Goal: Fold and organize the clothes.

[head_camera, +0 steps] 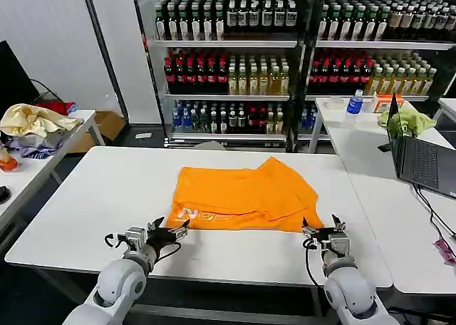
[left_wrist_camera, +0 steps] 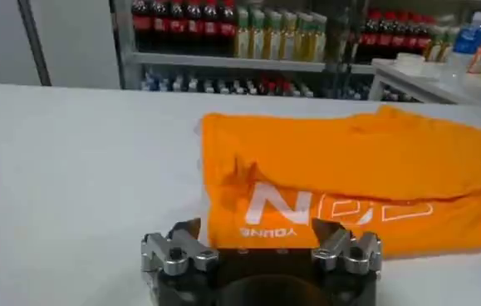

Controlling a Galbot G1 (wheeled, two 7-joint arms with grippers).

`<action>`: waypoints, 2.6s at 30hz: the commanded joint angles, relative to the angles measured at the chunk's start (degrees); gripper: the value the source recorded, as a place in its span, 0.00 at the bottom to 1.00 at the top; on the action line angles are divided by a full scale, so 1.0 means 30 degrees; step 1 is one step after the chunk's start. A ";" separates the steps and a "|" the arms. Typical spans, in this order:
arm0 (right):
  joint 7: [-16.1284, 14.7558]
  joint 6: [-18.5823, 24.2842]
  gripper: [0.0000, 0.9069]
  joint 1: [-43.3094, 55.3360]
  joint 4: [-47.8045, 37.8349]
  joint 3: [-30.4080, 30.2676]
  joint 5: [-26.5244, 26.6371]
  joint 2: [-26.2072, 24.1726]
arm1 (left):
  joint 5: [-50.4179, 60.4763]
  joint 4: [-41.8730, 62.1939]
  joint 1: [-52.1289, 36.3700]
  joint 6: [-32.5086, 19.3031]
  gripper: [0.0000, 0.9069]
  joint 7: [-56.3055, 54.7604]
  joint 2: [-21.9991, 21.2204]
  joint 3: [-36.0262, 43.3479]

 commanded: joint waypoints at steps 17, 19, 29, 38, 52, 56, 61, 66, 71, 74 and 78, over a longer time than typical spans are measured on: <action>0.0346 -0.0645 0.00 0.0159 -0.0682 -0.0376 0.1633 0.0234 | 0.0288 0.0830 0.0022 -0.0161 0.02 -0.0032 0.0008 0.0194; 0.0336 -0.0628 0.00 0.0027 -0.0462 -0.0337 0.1629 0.0200 | 0.0273 0.0668 0.0145 -0.0154 0.02 -0.0021 0.0010 0.0161; 0.0446 -0.0670 0.00 -0.1370 0.1594 0.0127 0.1489 -0.0212 | 0.0231 -0.1133 0.1367 -0.0081 0.02 -0.0032 0.0136 -0.0320; 0.0476 -0.0678 0.00 -0.4713 0.5301 0.0672 0.0175 -0.0285 | 0.0634 -0.3607 0.4300 0.0120 0.02 -0.0064 0.0384 -0.1202; 0.0236 -0.0624 0.53 -0.9297 0.8304 0.1848 -0.1162 -0.0305 | 0.0771 -0.6468 0.8324 0.0103 0.04 -0.0025 0.1143 -0.2930; 0.0125 -0.0679 1.00 -0.9531 0.8265 0.1858 -0.1693 -0.0438 | 0.0744 -0.7009 0.8930 0.0120 1.00 0.0005 0.1168 -0.3348; -0.0311 -0.0671 1.00 -0.9039 0.8484 0.2078 -0.1865 -0.0513 | 0.0614 -0.7339 0.8845 0.0292 1.00 -0.0046 0.1299 -0.3606; -0.0332 -0.0521 1.00 -0.7965 0.8485 0.2753 -0.1205 -0.0823 | 0.0026 -0.7089 0.8066 0.0297 1.00 -0.0061 0.1714 -0.4034; 0.0000 -0.0565 1.00 -0.4434 0.6881 0.2342 0.0041 -0.1401 | -0.0668 -0.6046 0.6206 0.0151 1.00 -0.0280 0.2080 -0.3906; 0.0369 -0.0641 1.00 -0.1475 0.4794 0.1055 0.0459 -0.1441 | -0.0793 -0.4679 0.4354 0.0015 1.00 -0.0460 0.2181 -0.3128; 0.0749 -0.0694 1.00 0.2580 0.0986 -0.1015 0.1055 -0.1000 | -0.0804 -0.2761 0.1698 -0.0023 1.00 -0.0581 0.2158 -0.1947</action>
